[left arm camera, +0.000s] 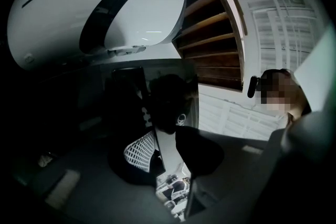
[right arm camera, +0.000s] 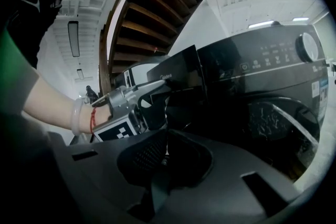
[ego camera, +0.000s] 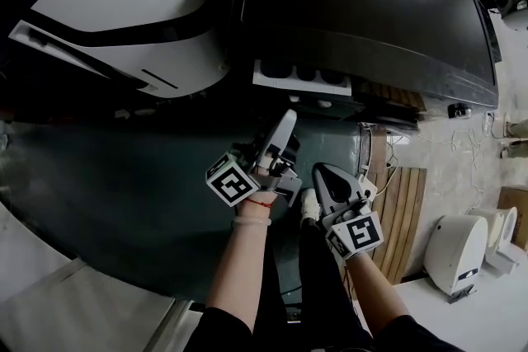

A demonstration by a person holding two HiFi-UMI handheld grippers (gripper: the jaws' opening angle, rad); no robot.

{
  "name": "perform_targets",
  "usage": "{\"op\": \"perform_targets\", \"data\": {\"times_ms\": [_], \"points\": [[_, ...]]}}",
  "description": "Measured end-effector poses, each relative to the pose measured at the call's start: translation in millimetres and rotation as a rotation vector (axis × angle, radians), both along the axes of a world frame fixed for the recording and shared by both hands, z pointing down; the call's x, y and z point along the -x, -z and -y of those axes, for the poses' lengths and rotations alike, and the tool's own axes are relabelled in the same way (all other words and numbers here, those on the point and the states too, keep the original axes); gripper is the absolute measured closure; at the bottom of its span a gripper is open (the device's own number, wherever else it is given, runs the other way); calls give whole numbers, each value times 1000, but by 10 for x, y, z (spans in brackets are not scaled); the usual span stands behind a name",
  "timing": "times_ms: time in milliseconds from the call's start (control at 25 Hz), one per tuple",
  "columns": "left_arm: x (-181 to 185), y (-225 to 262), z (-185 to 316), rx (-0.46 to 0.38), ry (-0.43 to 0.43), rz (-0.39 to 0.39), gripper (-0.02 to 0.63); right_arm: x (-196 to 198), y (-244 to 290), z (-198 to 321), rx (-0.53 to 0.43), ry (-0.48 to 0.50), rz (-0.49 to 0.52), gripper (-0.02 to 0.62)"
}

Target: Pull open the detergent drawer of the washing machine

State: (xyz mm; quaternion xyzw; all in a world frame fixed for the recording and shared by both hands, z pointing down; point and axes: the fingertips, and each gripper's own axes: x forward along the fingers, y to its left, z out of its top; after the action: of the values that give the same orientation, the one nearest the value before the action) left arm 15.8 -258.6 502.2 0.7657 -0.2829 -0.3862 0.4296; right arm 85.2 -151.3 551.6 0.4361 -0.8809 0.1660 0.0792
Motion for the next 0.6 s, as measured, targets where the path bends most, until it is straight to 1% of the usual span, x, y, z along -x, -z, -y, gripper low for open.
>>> {"op": "perform_targets", "data": {"times_ms": [320, 520, 600], "points": [[-2, -13, -148, -4, -18, 3, 482, -13, 103, -57, -51, -28, 43, 583], [7, -13, -217, -1, -29, 9, 485, -4, 87, -163, -42, -20, 2, 583], [3, -10, -247, -2, -40, 11, 486, 8, 105, -184, -35, -29, 7, 583]]}}
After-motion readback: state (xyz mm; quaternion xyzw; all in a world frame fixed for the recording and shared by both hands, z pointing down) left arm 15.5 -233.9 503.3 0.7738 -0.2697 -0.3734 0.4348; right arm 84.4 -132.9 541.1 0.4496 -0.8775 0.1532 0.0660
